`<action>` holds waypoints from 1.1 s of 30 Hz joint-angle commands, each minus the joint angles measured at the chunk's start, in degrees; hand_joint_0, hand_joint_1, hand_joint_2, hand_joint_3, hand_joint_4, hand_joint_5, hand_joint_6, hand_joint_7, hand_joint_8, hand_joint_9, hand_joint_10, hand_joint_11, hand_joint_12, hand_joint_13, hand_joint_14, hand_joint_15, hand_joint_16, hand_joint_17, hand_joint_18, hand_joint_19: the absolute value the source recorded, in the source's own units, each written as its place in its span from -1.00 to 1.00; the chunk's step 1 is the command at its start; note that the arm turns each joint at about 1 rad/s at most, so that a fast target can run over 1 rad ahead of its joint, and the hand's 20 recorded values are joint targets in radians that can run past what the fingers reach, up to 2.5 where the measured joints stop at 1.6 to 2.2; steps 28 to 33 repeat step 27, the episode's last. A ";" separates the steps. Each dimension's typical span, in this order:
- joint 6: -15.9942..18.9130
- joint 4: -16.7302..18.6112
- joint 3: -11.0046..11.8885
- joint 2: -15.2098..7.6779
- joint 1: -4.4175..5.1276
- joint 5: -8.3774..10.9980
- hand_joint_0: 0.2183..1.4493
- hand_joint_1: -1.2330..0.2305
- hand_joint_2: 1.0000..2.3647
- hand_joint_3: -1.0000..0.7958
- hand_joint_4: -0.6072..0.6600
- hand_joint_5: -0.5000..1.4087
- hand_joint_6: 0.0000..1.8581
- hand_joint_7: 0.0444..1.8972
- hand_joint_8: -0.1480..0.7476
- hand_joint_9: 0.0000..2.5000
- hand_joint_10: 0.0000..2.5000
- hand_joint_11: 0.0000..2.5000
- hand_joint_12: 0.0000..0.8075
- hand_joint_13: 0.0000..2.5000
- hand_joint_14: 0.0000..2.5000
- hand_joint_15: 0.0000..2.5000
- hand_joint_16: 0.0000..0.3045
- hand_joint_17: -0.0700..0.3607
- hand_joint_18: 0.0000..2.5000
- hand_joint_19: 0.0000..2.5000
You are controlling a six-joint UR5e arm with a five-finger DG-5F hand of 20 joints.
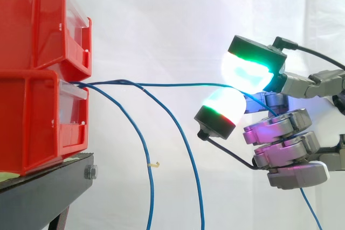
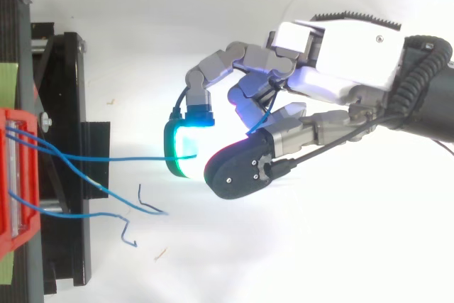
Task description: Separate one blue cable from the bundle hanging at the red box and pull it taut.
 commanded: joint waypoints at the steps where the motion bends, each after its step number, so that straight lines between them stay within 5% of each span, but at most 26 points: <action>1: 0.07 0.00 -0.04 0.00 0.00 0.09 -0.05 -0.34 -1.00 -0.44 -0.31 -0.70 -0.02 0.17 -0.05 -0.29 0.81 0.22 -0.19 -0.24 0.76 0.25 -0.79 -0.34 -0.02 0.11; 33: -0.02 0.00 -0.04 0.00 0.00 0.00 -0.05 -0.34 -1.00 -0.44 -0.31 -0.70 -0.02 0.17 -0.04 -0.29 0.81 0.21 -0.19 -0.24 0.74 0.26 -0.79 -0.34 -0.03 0.10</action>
